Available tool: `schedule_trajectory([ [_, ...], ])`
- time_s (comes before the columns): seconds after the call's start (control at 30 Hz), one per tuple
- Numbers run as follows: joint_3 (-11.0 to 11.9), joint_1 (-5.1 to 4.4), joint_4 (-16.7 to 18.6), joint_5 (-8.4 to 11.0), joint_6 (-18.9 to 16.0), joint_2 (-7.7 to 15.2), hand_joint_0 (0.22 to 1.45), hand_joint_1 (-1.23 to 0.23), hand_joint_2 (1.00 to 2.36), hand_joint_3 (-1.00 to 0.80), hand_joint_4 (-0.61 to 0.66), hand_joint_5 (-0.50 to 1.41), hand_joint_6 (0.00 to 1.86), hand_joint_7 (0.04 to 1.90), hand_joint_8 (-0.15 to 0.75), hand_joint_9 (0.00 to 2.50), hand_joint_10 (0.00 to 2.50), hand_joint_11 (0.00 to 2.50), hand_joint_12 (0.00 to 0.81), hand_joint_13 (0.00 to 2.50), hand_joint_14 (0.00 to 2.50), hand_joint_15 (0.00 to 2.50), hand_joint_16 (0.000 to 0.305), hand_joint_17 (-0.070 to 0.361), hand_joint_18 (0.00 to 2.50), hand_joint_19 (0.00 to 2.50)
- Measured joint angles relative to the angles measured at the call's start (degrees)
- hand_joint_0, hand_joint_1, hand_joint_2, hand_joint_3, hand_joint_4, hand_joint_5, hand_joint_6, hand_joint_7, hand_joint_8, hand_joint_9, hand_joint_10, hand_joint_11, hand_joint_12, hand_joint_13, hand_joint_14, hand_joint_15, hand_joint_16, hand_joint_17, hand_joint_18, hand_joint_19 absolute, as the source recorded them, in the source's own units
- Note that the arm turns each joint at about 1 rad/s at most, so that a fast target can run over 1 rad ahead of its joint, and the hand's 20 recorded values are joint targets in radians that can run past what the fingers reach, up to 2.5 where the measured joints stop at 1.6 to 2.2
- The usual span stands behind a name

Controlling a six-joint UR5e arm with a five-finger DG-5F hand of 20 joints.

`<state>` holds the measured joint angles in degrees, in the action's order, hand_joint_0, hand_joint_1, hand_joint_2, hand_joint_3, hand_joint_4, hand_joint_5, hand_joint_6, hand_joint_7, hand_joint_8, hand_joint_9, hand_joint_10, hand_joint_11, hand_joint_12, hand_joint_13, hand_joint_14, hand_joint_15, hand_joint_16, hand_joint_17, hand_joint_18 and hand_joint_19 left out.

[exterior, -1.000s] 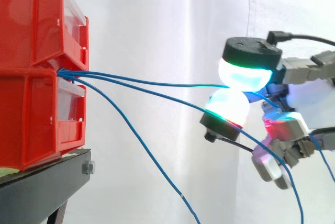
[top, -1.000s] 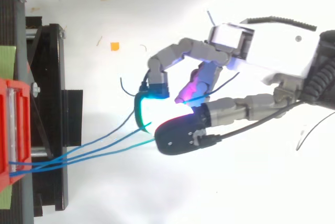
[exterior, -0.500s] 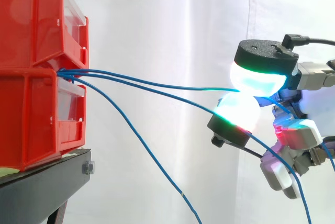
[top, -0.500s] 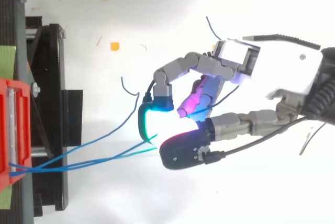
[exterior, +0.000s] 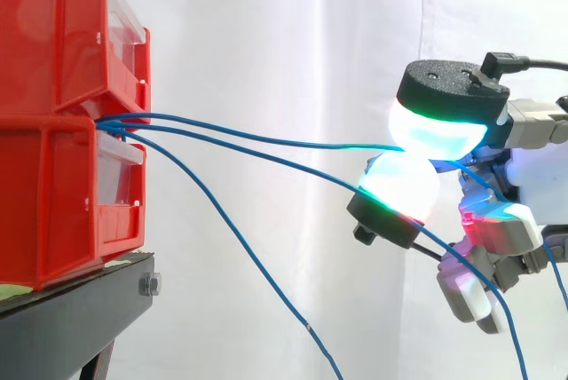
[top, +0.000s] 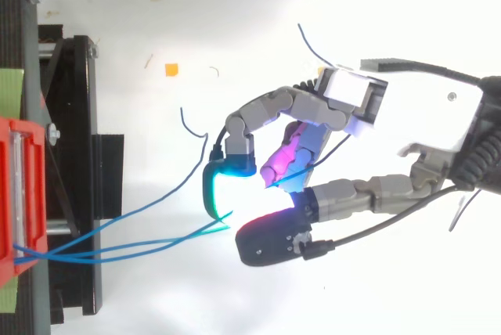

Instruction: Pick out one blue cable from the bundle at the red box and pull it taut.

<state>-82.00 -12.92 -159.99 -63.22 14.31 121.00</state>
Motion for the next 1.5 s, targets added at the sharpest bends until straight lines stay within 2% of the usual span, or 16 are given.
schedule_trajectory([
  [1.5,0.0,0.0,-0.1,0.25,0.3,0.0,0.62,-0.84,1.02,-0.04,-0.12,-0.06,0.89,1.04,0.318,1.42,0.02,0.65,0.422,1.11,0.02,0.6,0.061,0.138,0.96,0.73],
])
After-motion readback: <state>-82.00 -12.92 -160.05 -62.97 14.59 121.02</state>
